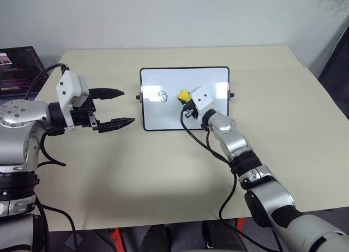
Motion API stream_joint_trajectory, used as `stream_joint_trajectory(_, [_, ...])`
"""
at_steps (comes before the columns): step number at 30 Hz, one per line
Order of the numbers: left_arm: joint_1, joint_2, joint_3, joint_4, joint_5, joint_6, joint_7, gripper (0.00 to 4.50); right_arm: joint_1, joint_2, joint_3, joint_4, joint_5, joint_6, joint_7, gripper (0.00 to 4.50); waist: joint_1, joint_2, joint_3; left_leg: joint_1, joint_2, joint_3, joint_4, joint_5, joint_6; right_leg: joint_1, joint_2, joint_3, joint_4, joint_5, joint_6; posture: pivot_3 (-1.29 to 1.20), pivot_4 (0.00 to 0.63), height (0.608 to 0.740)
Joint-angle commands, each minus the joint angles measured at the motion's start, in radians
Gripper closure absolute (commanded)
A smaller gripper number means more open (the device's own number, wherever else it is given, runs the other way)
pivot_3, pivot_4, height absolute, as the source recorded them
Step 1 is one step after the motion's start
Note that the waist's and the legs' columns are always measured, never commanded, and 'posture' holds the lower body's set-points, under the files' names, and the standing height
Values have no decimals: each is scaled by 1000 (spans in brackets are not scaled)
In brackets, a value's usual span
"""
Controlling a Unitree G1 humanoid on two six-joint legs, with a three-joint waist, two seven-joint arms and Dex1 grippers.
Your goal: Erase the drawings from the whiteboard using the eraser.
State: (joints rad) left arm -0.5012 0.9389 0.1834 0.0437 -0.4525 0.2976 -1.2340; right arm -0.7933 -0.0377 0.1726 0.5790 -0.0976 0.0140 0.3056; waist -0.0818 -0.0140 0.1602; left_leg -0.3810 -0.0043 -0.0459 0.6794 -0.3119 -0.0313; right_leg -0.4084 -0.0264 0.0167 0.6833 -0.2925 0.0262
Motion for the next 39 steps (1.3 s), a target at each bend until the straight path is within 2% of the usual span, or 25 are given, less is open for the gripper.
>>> stream_joint_trajectory(1, [-21,17,11,-14,1,-9,-3,0,57,-30,0,-121,-3,53,17,3261,1,0,0,0,0,0,0,0,0,0,0,0,0,0,0,0,150,740])
stream_joint_trajectory(9, [-23,12,5,-12,3,-11,-3,0,217,-111,12,-352,0,166,74,3261,5,0,0,0,0,0,0,-2,3,0,0,0,0,0,0,0,150,740])
stream_joint_trajectory(15, [-38,8,-4,4,9,-19,-7,0,152,-111,-26,-405,27,200,58,3261,7,0,0,1,0,0,0,-2,3,0,0,0,1,0,0,0,150,740])
stream_joint_trajectory(21, [-52,4,-16,17,12,-27,-12,0,-35,-64,-56,-295,40,174,13,3261,2,0,0,0,0,0,0,0,1,0,0,0,1,0,0,0,150,740])
stream_joint_trajectory(26, [-57,4,-21,23,13,-34,-13,0,-121,-37,-48,-147,31,102,-8,3261,1,0,0,0,0,-1,0,0,0,0,0,-1,-1,0,0,0,150,740])
stream_joint_trajectory(33, [-39,19,-5,2,5,-26,-11,0,-191,-11,-3,93,-22,3,-23,3261,-3,0,0,0,-1,0,0,0,0,0,-1,0,-1,0,0,0,150,740])
stream_joint_trajectory(39, [-6,33,22,-26,-3,-14,-1,0,-184,-12,19,156,-51,-12,-20,3261,-5,0,0,0,0,0,0,0,0,0,0,0,0,0,0,0,150,740])
